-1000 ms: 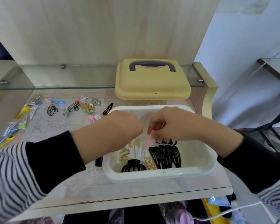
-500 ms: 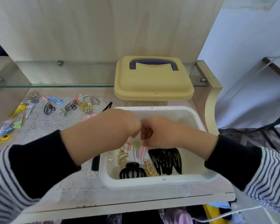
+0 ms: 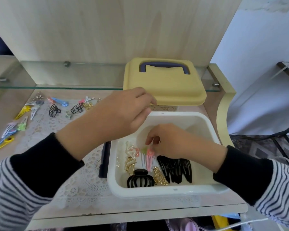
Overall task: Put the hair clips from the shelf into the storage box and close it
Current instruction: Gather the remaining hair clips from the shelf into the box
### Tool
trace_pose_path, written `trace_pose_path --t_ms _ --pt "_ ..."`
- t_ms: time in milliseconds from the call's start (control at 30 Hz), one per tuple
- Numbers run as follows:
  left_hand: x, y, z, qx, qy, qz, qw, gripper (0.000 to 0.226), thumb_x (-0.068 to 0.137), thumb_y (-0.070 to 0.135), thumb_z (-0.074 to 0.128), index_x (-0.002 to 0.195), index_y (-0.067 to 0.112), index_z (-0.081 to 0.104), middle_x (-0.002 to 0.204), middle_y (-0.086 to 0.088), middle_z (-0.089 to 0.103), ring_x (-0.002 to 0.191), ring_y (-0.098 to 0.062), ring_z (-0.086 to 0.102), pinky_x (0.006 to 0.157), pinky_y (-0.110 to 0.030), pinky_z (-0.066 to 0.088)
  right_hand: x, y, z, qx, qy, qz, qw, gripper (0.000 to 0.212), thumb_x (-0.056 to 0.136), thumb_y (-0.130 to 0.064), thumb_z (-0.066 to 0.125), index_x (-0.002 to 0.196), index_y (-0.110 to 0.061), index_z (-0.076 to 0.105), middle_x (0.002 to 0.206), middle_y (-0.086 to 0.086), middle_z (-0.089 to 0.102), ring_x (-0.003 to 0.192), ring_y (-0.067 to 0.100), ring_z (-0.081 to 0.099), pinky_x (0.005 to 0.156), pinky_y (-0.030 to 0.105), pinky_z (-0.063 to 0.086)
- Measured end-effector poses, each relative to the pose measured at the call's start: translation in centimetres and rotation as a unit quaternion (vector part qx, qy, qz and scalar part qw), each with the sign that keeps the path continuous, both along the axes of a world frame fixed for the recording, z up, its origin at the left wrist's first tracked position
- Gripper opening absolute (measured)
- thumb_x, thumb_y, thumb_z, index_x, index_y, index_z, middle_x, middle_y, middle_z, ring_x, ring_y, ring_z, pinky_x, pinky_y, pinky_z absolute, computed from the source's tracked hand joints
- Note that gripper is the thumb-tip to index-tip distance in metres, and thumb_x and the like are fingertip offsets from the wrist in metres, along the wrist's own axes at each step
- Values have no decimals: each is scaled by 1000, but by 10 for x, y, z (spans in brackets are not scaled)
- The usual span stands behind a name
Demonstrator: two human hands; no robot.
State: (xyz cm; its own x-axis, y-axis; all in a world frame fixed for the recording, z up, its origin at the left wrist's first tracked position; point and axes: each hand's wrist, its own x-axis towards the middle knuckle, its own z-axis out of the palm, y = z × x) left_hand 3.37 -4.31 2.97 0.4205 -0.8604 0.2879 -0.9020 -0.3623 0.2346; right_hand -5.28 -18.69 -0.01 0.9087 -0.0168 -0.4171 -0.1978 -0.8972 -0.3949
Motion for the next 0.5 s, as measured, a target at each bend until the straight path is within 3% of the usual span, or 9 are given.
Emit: trace_pose_path --t_ms 100,167,267,500 --pt "3 5 -5 -13 34 17 999 38 95 35 36 121 22 59 118 7 58 100 -13 59 84 -38 50 -4 -1 6 -27 -6 -5 1000 25 92 -25 57 117 -25 62 113 -6 61 100 14 56 85 22 44" --pt "4 9 -7 -21 38 27 999 39 95 35 36 123 23 59 125 9 57 108 -11 57 89 -37 49 -9 -2 17 -34 -22 -5 999 25 94 -27 52 118 -27 60 113 -9 61 101 12 56 89 24 43" --pt "4 18 -7 -26 3 33 999 38 96 34 38 125 24 60 132 8 56 117 -10 55 95 -31 46 -18 -2 39 -50 -52 -7 997 26 94 -35 49 119 -31 59 115 -13 58 101 9 57 89 25 44" --pt "3 48 -12 -83 -45 83 992 34 96 36 43 124 26 59 133 6 55 119 -14 54 99 -39 41 -26 11 80 -28 -178 -48 982 23 92 -42 50 110 -35 63 107 -19 61 102 3 56 87 30 48"
